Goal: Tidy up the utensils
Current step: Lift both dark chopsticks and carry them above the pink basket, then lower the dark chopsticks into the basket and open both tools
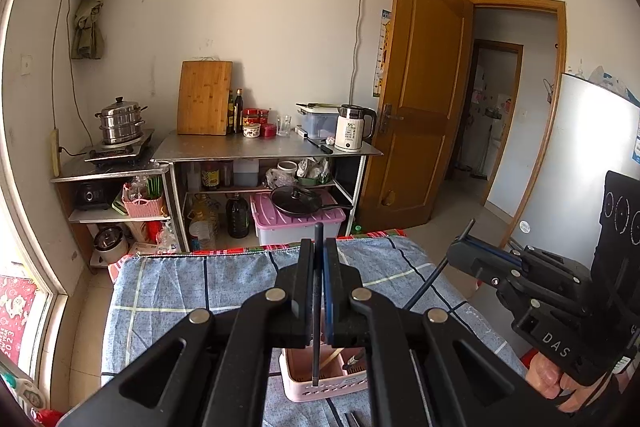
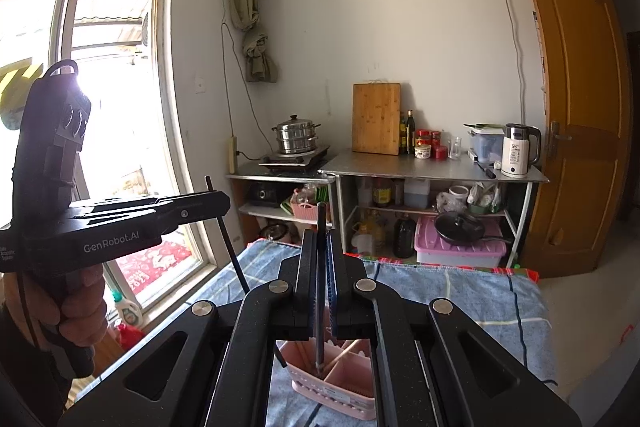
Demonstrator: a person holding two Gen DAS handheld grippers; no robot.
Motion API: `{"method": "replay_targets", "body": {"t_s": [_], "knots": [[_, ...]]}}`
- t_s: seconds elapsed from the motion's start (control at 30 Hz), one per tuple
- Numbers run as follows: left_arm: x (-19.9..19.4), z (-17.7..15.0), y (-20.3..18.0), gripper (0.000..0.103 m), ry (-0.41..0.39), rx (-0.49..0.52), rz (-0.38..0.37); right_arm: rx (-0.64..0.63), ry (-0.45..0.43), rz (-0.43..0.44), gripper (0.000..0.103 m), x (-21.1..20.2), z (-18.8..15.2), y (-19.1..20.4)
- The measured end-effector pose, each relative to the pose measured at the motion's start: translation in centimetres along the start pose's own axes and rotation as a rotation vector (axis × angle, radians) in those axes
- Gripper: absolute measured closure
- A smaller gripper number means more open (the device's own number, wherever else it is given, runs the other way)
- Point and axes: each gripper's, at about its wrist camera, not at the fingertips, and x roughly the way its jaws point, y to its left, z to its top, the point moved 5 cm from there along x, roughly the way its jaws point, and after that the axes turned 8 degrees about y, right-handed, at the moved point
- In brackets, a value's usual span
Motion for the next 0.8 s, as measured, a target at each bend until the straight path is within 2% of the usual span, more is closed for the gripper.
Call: {"method": "replay_targets", "body": {"t_s": [0.17, 0.6, 0.7, 0.8], "knots": [[2.0, -0.6, 1.1, 0.098, 0.021, -0.023, -0.01, 0.013, 0.037, 0.001, 0.099, 2.3, -1.0, -0.4], [8.6, -5.4, 2.2, 0.098, 0.178, -0.053, 0.009, 0.054, 0.207, 0.005, 0.099, 7.5, -6.2, -1.9], [8.9, -5.9, 2.5, 0.098, 0.184, -0.064, 0.016, 0.062, 0.23, 0.007, 0.098, 7.9, -6.8, -2.2], [8.0, -5.9, 2.7, 0.098, 0.153, -0.079, 0.012, 0.068, 0.231, 0.013, 0.096, 7.4, -6.8, -2.5]]}}
